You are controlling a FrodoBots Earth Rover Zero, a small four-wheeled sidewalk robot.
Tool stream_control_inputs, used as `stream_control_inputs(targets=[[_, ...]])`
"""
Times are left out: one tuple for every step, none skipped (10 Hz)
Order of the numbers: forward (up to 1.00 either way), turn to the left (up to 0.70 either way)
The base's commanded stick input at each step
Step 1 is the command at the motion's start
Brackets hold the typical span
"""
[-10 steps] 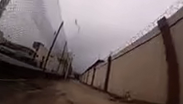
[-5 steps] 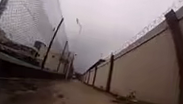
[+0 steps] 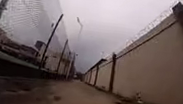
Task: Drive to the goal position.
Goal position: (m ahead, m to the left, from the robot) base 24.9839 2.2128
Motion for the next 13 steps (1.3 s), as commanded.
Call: stream_control_inputs(targets=[[0.84, 0.03], [0.84, 0.03], [0.84, 0.03], [0.84, 0.03], [0.84, 0.03], [0.84, 0.03], [0.84, 0.03], [0.84, 0.03], [0.84, 0.03], [0.84, 0.03], [0.84, 0.03], [0.84, 0.03], [0.84, 0.03]])
